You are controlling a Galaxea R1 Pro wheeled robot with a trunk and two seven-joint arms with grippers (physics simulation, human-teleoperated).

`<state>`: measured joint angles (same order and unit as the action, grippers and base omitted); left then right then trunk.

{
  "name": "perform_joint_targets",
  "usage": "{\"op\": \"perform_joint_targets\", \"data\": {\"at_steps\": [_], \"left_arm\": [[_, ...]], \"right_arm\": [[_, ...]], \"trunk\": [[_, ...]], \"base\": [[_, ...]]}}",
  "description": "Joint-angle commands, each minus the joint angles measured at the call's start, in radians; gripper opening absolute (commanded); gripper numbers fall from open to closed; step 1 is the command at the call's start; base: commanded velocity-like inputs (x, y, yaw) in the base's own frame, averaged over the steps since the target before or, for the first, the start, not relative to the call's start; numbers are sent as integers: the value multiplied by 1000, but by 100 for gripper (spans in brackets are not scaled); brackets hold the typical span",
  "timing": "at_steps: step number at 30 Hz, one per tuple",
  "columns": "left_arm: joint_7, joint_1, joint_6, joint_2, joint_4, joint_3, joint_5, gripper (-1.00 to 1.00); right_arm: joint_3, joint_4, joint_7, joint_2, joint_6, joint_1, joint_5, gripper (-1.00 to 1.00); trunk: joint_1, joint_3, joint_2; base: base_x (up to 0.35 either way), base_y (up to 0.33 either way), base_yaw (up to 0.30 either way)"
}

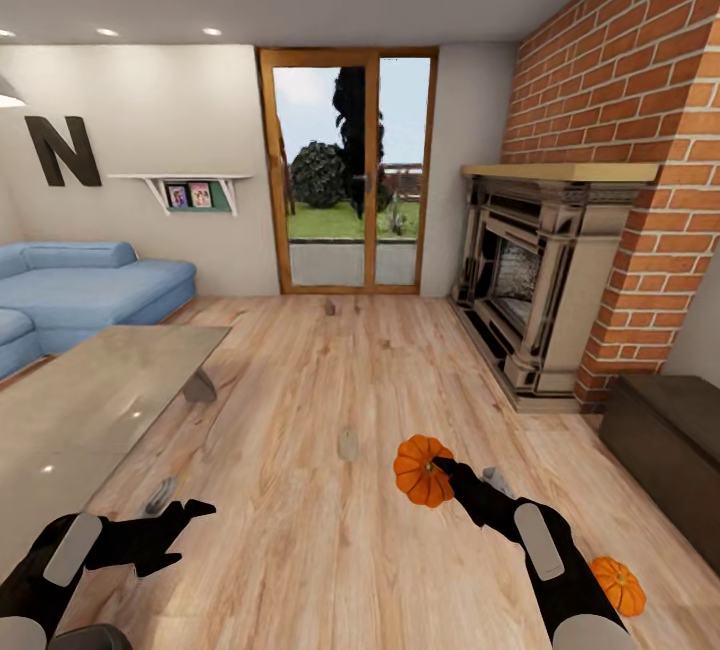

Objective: Place each of the two pumpkins and all three candles from the living room inside a cabinet in the living room (use any cabinet), then make sure every cabinet is closed, and position the cauldron so it is next to a table in the living room.

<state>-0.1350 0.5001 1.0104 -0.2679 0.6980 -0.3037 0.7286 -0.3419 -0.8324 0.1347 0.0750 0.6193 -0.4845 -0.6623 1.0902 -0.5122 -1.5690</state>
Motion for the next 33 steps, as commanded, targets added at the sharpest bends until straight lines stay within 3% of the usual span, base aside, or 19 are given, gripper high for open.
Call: {"op": "perform_joint_targets", "data": {"at_steps": [1,17,33], "left_arm": [[0,0,0,0,0,0,0,100],[0,0,0,0,0,-1,0,100],[-1,0,0,-1,0,-1,0,100]], "right_arm": [[0,-1,1,0,1,0,-8,-100],[-1,-1,4,1,5,0,-10,-100],[-2,-1,5,2,3,0,-10,-100]], "trunk": [[0,0,0],[0,0,0],[0,0,0]], "base": [[308,-96,0],[302,-82,-6],[72,-3,-254]]}}
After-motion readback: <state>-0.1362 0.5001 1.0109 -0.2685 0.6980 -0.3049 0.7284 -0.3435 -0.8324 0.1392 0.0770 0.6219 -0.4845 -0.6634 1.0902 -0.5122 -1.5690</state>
